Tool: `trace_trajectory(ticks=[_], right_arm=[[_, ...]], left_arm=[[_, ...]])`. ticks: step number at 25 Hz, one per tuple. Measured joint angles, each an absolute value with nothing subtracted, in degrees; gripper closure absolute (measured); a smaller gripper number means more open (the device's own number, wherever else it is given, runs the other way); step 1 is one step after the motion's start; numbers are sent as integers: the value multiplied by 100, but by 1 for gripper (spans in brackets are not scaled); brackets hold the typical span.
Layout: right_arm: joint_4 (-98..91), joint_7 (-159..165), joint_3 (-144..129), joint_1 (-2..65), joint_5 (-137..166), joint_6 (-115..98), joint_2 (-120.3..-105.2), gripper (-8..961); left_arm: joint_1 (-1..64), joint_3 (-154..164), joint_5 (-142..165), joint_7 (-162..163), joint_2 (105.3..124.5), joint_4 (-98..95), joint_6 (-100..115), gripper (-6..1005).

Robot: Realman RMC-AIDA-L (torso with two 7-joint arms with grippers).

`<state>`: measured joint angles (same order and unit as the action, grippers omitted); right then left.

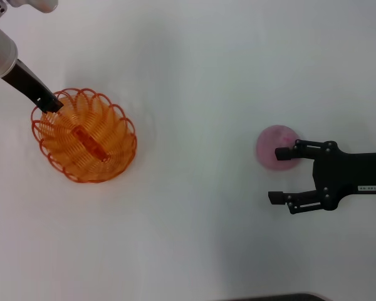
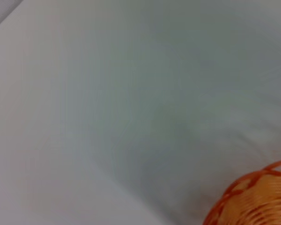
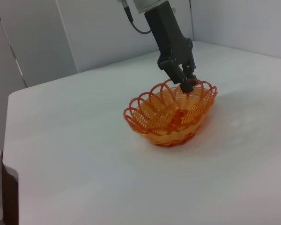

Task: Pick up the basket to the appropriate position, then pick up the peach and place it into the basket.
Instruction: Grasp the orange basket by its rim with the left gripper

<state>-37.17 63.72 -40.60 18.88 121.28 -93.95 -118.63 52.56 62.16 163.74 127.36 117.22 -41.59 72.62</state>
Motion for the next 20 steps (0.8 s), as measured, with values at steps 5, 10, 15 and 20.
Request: trace_trajectory(ticks=[5,10,15,20], right_arm=[[-3718,6372,-4060,1890,12128,-9403,-11850,10],[-3718,6372,-4060,1897,12129,-9403,-11856,9],[-3718,6372,-4060,1922,12129,-9406,-11857,9],[-3718,6372,-4052,1924,12129,-9407,-11856,9]], left_arm=[[5257,6222,16373,12790,11724,-4169,7274,807],[5264,6223,16373,12803,11722,-4190,7345,869],[5282,6213,16374,12816,11710,-4200,7394,873],[5272,6182,16374,12892,11703,-4367,7496,878]])
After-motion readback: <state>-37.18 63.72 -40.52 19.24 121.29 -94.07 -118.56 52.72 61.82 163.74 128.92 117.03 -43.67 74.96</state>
